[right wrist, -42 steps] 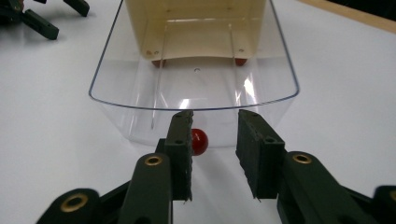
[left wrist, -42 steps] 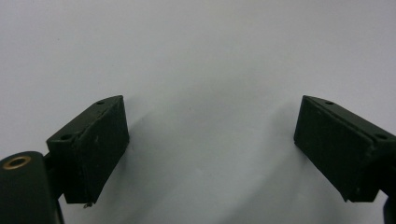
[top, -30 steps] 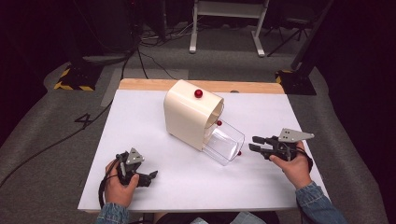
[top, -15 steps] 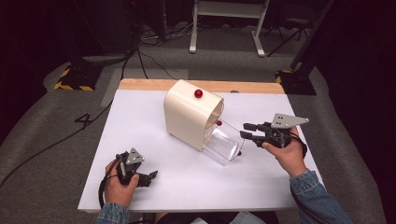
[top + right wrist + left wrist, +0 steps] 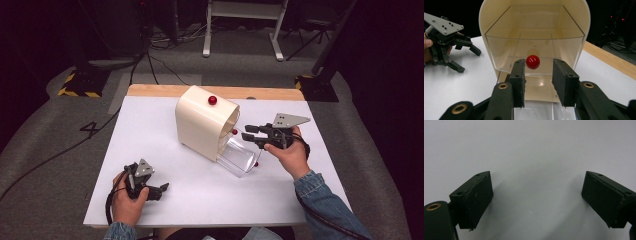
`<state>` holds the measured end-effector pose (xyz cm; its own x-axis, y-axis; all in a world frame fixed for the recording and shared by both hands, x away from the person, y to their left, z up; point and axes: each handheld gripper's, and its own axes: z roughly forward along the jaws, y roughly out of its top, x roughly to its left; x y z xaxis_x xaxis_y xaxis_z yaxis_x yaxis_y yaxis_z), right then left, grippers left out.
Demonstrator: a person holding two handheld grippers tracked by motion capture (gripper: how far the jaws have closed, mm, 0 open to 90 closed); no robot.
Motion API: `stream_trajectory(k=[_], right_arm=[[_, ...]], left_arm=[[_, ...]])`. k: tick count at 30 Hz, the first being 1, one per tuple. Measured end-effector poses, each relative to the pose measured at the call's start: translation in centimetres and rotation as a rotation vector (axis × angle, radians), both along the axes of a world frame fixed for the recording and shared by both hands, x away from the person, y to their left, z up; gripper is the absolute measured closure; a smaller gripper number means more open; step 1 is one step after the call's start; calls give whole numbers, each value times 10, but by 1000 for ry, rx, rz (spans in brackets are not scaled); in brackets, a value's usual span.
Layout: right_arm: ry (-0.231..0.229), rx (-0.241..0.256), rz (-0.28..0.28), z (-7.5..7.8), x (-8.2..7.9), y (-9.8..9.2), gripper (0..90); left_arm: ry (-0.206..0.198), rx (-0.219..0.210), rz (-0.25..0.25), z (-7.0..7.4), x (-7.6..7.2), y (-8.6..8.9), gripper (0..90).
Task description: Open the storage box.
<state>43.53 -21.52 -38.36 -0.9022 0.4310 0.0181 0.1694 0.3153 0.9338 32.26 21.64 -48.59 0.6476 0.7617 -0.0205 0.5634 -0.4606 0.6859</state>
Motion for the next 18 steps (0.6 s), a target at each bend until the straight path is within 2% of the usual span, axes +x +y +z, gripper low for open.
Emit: stream_trajectory(k=[8,12,18], right_arm=[[-3,-3,23,-7,9,18,660],[-1,-13,29,-11,10,23,713],[-31,-26,24,-11,8,24,739]], left_arm=[[-8,9,0,0,-1,0,107],[-12,10,0,0,-1,0,108],[-10,10,-1,0,-1,0,108]])
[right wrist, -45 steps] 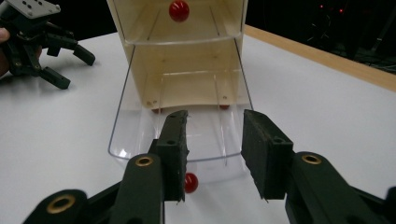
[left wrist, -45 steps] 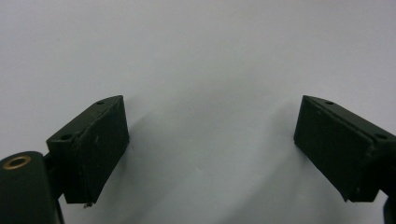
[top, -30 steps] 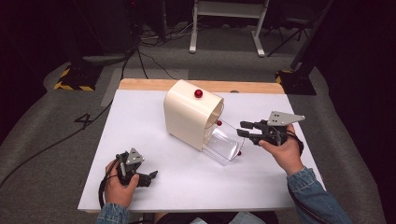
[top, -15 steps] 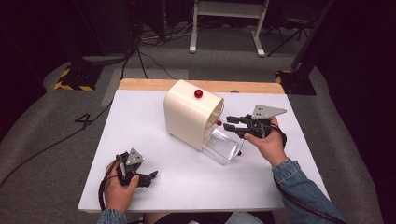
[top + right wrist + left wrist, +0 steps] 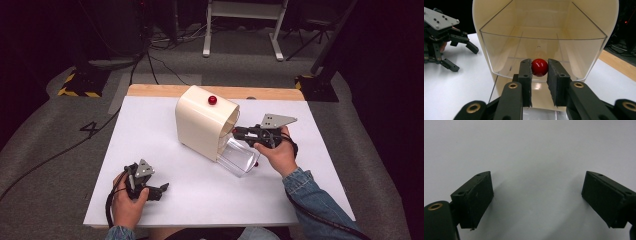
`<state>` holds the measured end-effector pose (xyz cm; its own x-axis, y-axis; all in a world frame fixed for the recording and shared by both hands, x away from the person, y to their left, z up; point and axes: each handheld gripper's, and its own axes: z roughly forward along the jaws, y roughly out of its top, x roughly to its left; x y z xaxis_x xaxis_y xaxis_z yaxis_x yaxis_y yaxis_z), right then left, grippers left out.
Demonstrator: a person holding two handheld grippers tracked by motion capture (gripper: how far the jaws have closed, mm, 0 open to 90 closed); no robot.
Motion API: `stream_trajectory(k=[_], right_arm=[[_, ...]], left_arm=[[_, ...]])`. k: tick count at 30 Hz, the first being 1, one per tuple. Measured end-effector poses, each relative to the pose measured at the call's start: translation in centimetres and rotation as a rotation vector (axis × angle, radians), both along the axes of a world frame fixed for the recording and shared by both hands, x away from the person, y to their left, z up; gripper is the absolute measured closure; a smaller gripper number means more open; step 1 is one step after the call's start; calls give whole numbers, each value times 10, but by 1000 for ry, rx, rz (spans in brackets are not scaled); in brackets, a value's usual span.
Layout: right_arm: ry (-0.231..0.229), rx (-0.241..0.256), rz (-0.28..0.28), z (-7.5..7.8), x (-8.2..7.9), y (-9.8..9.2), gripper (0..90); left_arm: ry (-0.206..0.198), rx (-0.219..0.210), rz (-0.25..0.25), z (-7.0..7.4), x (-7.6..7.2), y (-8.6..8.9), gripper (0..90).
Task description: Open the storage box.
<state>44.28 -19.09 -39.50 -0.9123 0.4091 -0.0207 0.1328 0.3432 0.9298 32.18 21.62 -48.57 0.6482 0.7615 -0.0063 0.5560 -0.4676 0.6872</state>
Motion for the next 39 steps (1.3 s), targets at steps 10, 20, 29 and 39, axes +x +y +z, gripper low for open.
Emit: stream_trajectory(k=[10,20,29,39], right_arm=[[-19,-3,-11,3,-8,-7,742],[-14,14,-26,10,-21,-31,743],[-19,7,-39,11,-32,-48,743],[-16,0,-45,9,-37,-60,743]], left_arm=[[9,-12,5,0,0,0,106],[8,-8,3,0,0,0,106],[11,-4,-1,0,1,0,105],[8,-4,0,0,1,0,105]])
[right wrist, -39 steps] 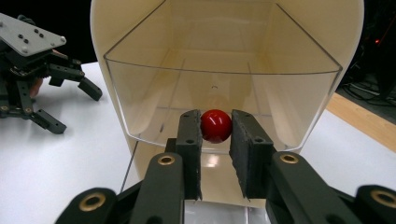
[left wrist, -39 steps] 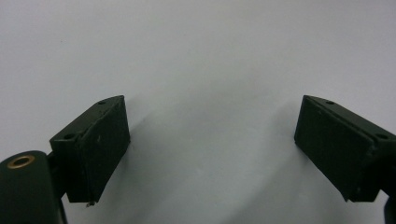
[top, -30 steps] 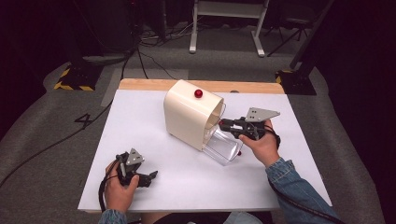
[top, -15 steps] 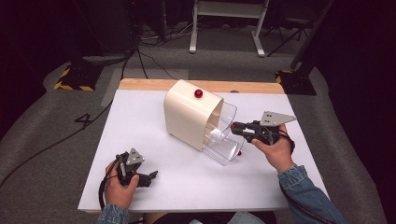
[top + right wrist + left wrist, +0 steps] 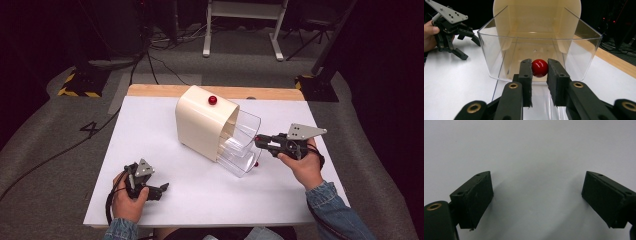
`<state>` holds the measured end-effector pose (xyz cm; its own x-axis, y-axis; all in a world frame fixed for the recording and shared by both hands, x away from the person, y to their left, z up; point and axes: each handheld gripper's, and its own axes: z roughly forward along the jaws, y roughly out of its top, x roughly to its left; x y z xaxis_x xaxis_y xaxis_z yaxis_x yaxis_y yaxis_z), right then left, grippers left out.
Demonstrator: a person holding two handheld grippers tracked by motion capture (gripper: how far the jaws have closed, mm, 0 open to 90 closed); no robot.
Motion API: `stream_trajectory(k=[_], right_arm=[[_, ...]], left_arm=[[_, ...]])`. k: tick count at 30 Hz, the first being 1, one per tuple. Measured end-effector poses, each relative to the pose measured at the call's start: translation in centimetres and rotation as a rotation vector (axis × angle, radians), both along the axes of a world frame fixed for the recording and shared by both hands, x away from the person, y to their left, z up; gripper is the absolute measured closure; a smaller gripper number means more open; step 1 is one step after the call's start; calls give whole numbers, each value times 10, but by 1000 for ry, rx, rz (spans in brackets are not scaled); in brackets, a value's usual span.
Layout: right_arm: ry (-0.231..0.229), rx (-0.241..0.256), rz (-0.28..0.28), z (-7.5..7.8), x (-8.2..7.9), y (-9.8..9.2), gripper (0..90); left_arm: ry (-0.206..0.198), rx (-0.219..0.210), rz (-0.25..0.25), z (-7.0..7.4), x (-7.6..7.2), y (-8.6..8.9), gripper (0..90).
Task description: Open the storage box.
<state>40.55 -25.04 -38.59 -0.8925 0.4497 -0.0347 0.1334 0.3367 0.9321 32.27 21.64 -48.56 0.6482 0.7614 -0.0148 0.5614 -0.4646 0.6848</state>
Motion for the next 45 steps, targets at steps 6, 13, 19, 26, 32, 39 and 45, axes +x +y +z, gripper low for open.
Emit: stream_trajectory(k=[6,13,19,26,32,39,45], right_arm=[[2,-2,-1,-1,-2,-5,743],[16,-9,1,-6,-3,-9,741],[35,-9,1,-11,-3,-11,723],[50,-13,-26,-15,-3,-17,616],[45,-8,-44,-14,-5,-27,588],[45,-12,-70,-10,-11,-44,565],[53,-30,-105,-5,-20,-63,523]], left_arm=[[1,-1,3,0,-1,0,106],[-4,4,1,0,-1,0,107],[-5,5,0,0,-1,0,106],[-7,6,1,0,-1,0,107],[-6,5,1,0,-1,0,107],[-1,0,3,0,-1,0,107],[0,-2,2,0,0,0,106]])
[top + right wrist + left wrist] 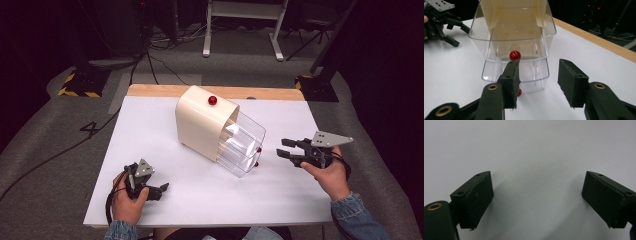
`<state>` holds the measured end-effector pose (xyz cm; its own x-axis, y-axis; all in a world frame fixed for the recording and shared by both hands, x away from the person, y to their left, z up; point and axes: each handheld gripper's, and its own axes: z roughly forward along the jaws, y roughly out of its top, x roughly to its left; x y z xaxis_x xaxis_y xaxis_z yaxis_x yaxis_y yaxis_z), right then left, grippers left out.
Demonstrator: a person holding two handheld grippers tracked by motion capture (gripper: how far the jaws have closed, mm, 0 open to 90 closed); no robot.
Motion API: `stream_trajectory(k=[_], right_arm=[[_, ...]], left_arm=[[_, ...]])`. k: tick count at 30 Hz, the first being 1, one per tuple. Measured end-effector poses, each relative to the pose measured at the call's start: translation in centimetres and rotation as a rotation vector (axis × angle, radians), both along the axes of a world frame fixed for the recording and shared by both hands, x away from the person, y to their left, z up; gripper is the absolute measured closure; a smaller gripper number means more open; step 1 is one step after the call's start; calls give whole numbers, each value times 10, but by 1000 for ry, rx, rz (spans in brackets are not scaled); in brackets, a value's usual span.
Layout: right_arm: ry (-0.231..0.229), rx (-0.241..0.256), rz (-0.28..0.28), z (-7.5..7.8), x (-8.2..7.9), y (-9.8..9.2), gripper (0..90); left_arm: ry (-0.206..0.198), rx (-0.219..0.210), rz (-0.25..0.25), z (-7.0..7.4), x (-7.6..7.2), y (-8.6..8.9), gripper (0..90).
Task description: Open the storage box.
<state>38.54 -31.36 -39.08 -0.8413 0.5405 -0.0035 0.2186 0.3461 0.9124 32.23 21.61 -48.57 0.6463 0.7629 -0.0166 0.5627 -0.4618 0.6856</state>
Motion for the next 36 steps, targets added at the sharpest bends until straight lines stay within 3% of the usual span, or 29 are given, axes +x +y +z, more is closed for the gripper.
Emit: stream_trajectory(k=[8,15,21,36], right_arm=[[22,-37,-29,2,-14,-24,496],[62,-69,-59,-6,-21,-41,467],[138,-121,-103,-21,-21,-55,441],[212,-198,-168,-64,-11,-76,372]], left_arm=[[3,2,-4,0,1,1,105],[4,2,-5,0,1,1,105],[4,2,-5,0,1,1,105],[2,2,-6,0,1,1,105]])
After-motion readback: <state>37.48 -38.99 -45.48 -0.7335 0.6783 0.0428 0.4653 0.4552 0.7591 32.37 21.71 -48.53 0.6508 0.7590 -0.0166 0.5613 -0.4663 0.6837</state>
